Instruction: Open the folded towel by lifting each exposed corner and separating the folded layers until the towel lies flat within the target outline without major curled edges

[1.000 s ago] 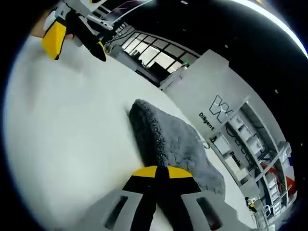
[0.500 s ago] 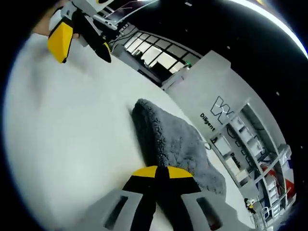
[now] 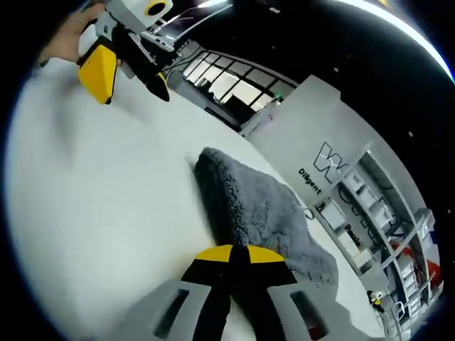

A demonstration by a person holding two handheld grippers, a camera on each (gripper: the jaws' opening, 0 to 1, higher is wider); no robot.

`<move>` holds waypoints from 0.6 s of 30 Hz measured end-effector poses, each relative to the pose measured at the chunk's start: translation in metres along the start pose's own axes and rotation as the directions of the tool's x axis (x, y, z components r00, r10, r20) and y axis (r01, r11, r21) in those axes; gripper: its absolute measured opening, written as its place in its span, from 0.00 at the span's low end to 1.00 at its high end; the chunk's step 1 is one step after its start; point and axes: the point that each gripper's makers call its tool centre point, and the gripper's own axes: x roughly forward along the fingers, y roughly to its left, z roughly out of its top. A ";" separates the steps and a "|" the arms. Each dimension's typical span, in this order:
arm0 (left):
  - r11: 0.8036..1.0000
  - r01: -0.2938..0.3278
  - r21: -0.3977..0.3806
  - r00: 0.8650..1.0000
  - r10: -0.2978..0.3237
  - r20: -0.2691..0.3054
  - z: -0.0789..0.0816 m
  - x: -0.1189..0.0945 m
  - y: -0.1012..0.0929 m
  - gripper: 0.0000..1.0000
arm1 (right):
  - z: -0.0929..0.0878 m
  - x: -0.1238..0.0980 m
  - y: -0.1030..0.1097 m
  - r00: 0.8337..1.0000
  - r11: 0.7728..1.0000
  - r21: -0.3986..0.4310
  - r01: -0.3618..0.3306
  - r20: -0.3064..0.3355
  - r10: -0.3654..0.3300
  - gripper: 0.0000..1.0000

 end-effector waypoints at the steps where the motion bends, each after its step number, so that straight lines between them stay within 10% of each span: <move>1: 1.000 0.000 0.000 1.000 0.000 -0.001 0.000 0.000 0.000 0.91 | 0.000 -0.001 0.000 1.000 1.000 0.002 -0.001 0.001 0.001 0.01; 18: 1.000 0.010 -0.002 1.000 -0.010 -0.001 0.000 0.000 0.000 0.91 | 0.004 -0.015 0.008 0.999 0.999 0.008 -0.046 0.013 0.046 0.00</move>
